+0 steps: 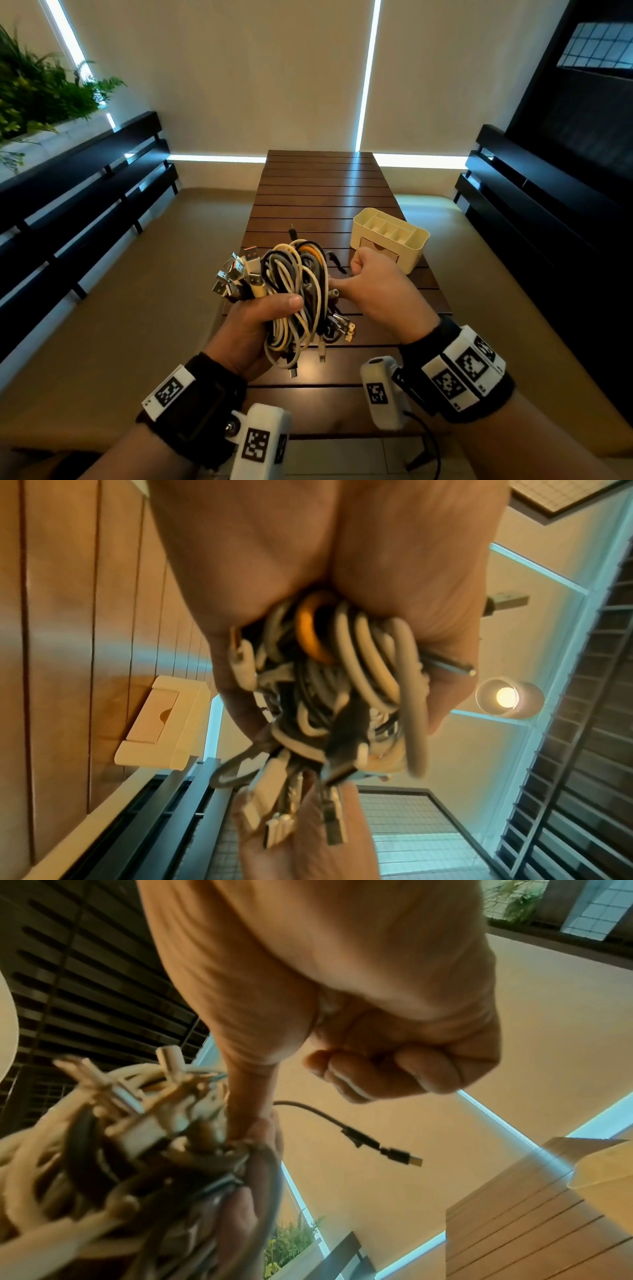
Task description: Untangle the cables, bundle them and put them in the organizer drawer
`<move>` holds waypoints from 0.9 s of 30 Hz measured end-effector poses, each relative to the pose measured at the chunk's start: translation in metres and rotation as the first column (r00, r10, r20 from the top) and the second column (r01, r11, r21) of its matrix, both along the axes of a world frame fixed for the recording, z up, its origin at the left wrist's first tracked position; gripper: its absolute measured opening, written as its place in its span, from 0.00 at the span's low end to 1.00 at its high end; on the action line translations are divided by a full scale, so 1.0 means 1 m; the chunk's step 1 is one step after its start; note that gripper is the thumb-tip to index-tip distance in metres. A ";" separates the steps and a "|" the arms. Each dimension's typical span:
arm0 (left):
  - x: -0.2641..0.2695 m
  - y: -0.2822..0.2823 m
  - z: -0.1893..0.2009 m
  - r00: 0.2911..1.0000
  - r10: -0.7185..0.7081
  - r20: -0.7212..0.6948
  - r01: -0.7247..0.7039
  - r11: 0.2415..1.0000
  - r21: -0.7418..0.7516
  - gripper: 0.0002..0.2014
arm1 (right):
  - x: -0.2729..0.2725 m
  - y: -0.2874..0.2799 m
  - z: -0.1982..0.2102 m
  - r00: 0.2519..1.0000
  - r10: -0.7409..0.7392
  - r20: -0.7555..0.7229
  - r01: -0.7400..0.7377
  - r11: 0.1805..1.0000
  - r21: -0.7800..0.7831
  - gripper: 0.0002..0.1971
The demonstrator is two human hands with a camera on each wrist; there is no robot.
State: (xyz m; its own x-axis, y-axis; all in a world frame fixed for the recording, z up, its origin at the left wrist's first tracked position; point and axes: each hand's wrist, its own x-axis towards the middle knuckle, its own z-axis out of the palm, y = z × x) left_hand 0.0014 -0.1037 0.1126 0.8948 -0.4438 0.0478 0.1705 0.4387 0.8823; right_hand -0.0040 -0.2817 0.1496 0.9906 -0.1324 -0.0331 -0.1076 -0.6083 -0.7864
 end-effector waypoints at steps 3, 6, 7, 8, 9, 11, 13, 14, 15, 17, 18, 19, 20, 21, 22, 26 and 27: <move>0.003 0.001 -0.002 1.000 0.002 -0.021 -0.001 0.999 0.037 0.41 | -0.001 0.002 -0.001 1.000 0.018 0.020 -0.017 0.999 -0.031 0.20; 0.005 0.000 -0.006 0.999 0.017 -0.046 -0.015 0.999 0.047 0.27 | -0.001 0.004 0.000 0.985 0.126 0.118 -0.127 0.992 0.002 0.16; 0.005 0.000 -0.006 0.999 0.012 -0.042 -0.011 0.999 0.041 0.24 | -0.001 0.003 0.002 0.976 0.177 0.124 -0.178 0.984 -0.004 0.15; 0.005 0.001 -0.005 0.999 0.000 -0.036 0.001 0.999 0.032 0.22 | 0.001 -0.001 0.004 0.967 0.225 0.120 -0.228 0.974 0.008 0.13; 0.005 0.003 -0.004 0.999 -0.016 -0.033 0.016 1.000 0.016 0.21 | 0.003 -0.007 0.007 0.956 0.263 0.134 -0.271 0.961 0.049 0.12; 0.007 0.007 -0.001 0.998 -0.038 -0.050 0.038 0.999 0.002 0.25 | 0.005 -0.025 0.015 0.923 0.269 0.274 -0.317 0.937 0.147 0.12; 0.009 0.011 -0.001 0.996 -0.032 -0.085 0.034 0.999 0.025 0.39 | 0.005 -0.037 0.025 0.834 0.320 0.449 -0.383 0.922 0.052 0.15; 0.009 0.013 -0.001 0.995 -0.036 -0.096 0.039 0.999 0.031 0.44 | 0.006 -0.038 0.027 0.785 0.389 0.482 -0.412 0.909 -0.062 0.20; 0.009 0.013 -0.002 0.993 -0.051 -0.102 0.055 0.998 0.033 0.46 | 0.007 -0.035 0.028 0.755 0.466 0.462 -0.433 0.883 -0.182 0.25; 0.006 0.010 -0.001 0.989 -0.110 -0.104 0.113 0.993 0.026 0.45 | 0.013 -0.027 0.019 0.750 0.573 0.330 -0.469 0.813 -0.345 0.32; 0.004 0.009 0.000 0.986 -0.135 -0.103 0.137 0.990 0.018 0.44 | 0.017 -0.024 0.013 0.759 0.582 0.292 -0.463 0.798 -0.387 0.32; 0.003 0.009 0.001 0.983 -0.153 -0.099 0.154 0.988 0.006 0.43 | 0.020 -0.023 0.007 0.771 0.567 0.290 -0.441 0.804 -0.399 0.30; 0.003 0.009 0.002 0.982 -0.160 -0.097 0.160 0.987 -0.003 0.44 | 0.022 -0.023 0.003 0.779 0.539 0.319 -0.415 0.826 -0.382 0.27; 0.003 0.011 0.003 0.983 -0.160 -0.094 0.160 0.987 -0.009 0.45 | 0.023 -0.023 0.001 0.782 0.508 0.361 -0.387 0.850 -0.358 0.25; 0.004 0.013 0.004 0.983 -0.158 -0.092 0.157 0.987 -0.012 0.45 | 0.024 -0.024 -0.002 0.784 0.479 0.394 -0.366 0.870 -0.330 0.22; 0.007 0.018 0.007 0.990 -0.128 -0.061 0.128 0.992 -0.005 0.45 | 0.017 -0.015 -0.005 0.854 0.425 0.299 -0.425 0.902 -0.069 0.19; 0.008 0.019 0.007 0.991 -0.120 -0.061 0.120 0.993 -0.003 0.46 | 0.015 -0.012 -0.006 0.875 0.395 0.281 -0.408 0.913 -0.014 0.19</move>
State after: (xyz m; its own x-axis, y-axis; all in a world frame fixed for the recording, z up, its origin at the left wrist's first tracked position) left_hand 0.0099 -0.0851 0.1201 0.8364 -0.5481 -0.0060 0.2757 0.4112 0.8688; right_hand 0.0109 -0.2937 0.1440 0.9291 0.2739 0.2486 0.3602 -0.5170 -0.7765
